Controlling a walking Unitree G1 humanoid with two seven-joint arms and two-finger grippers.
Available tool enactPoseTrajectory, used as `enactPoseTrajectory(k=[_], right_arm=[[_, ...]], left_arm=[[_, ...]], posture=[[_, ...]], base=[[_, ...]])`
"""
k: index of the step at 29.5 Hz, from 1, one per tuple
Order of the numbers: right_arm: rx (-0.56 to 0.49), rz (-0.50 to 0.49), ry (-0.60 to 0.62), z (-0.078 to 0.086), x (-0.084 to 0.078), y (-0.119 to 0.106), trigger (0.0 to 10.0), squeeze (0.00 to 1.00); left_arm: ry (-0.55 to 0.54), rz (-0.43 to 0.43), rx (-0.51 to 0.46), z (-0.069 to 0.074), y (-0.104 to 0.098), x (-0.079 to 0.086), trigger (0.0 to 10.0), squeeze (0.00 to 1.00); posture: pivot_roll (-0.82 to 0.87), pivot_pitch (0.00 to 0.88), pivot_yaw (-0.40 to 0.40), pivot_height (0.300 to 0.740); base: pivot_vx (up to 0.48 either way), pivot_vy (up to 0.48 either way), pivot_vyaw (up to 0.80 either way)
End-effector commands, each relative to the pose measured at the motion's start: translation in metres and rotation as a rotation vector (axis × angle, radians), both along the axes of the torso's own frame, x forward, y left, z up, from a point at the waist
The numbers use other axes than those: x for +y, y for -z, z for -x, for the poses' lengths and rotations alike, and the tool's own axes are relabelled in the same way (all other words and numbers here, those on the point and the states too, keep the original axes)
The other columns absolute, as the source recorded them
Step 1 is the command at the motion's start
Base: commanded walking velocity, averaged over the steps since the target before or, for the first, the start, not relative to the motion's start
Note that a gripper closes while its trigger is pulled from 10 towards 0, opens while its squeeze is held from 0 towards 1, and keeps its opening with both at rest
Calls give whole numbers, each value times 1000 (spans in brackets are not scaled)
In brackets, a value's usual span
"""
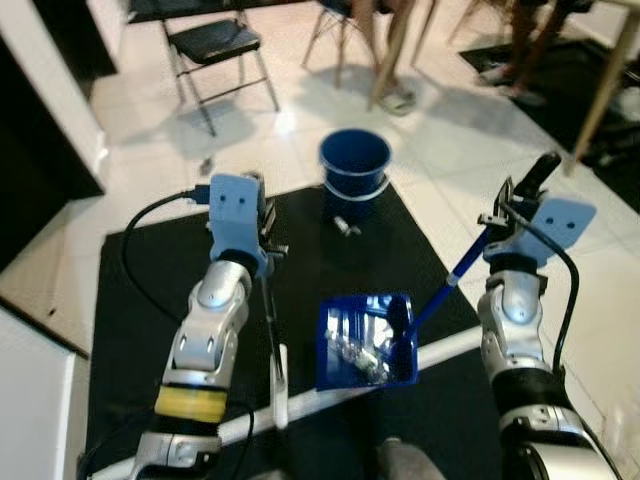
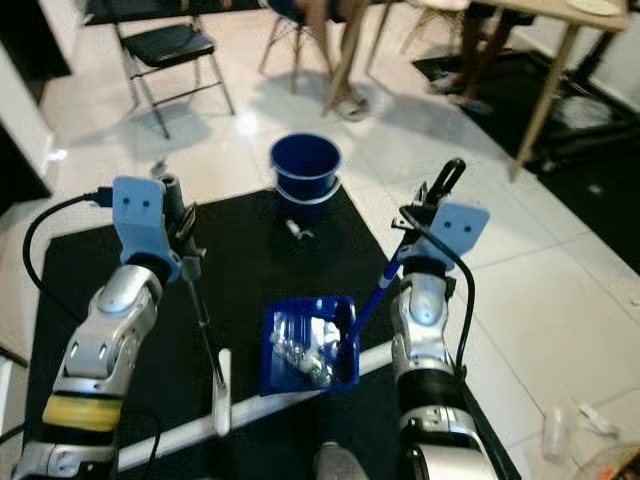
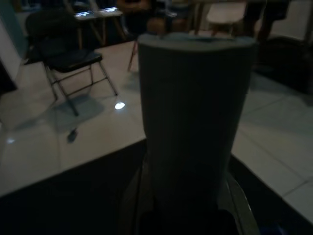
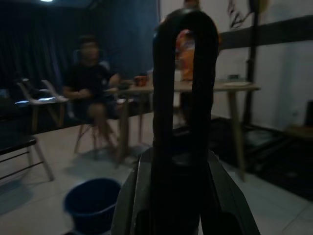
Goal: Sweep floor
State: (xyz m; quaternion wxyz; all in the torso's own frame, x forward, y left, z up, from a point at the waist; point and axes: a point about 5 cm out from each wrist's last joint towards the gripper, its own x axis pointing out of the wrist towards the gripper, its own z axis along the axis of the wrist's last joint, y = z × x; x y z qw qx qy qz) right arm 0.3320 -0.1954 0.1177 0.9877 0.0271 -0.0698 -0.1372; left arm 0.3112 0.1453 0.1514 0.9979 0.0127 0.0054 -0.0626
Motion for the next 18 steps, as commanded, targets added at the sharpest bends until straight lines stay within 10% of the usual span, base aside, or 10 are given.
enactPoseTrajectory(k=[1,12,18], right_arm=[[-26,-8,-6,-1,4,-4,10000,0],[-29,-5,-13,-1,4,-4,10000,0],[-55,4,-57,-3,13,-10,10000,0]], left_arm=[[-1,-4,-30,0,-5,0,10000,0],[2,-3,-31,0,-5,-1,10000,0],[-2,23,-26,-1,-4,-1,10000,0]], posture=[[123,33,11,740],[120,29,11,740],[119,29,11,740]], base=[[0,0,-800],[0,0,-800],[0,0,0]])
